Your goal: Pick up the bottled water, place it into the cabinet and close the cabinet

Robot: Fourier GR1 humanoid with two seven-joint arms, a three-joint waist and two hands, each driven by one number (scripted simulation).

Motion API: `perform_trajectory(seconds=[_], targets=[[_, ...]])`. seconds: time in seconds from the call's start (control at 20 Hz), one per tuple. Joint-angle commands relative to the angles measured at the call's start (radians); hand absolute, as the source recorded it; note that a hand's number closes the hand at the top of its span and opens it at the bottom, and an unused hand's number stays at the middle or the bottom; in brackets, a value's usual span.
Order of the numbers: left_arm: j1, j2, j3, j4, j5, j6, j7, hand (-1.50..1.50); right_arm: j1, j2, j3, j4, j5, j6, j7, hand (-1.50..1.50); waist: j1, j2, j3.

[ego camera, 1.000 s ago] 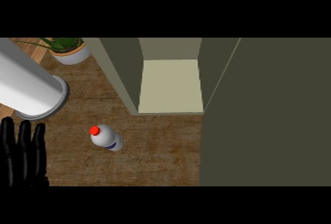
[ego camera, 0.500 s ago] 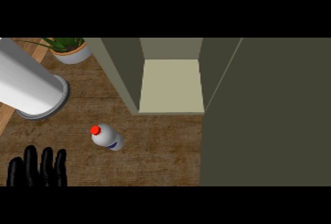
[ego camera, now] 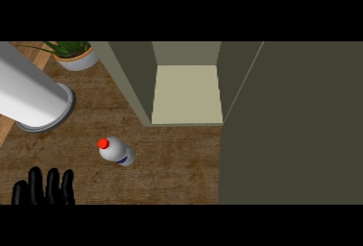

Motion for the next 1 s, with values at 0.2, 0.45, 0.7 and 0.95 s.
perform_trajectory(seconds=[0.2, 0.45, 0.7, 0.95], targets=[[-0.071, -0.033, 0.109, 0.096, 0.077, 0.026, 0.011, -1.50, 0.168, -0.017, -0.010, -0.225, -0.074, 0.042, 0.011, -1.50, -0.015, 0.003, -0.001], [-0.059, 0.002, 0.210, 0.140, 0.265, -0.001, -0.081, -1.50, 0.143, -0.014, -0.042, -0.181, -0.091, 0.042, -0.021, -1.50, -0.001, 0.003, -0.002], [-0.089, -0.001, 0.371, 0.275, 0.446, -0.072, -0.193, -1.50, 0.244, -0.017, -0.033, -0.159, -0.046, 0.090, -0.114, -1.50, -0.007, 0.003, -0.003], [-0.027, 0.007, 0.405, 0.382, 0.534, -0.161, -0.321, -1.50, 0.333, -0.011, 0.019, -0.236, -0.023, 0.107, -0.141, -1.50, -0.003, 0.001, -0.003]])
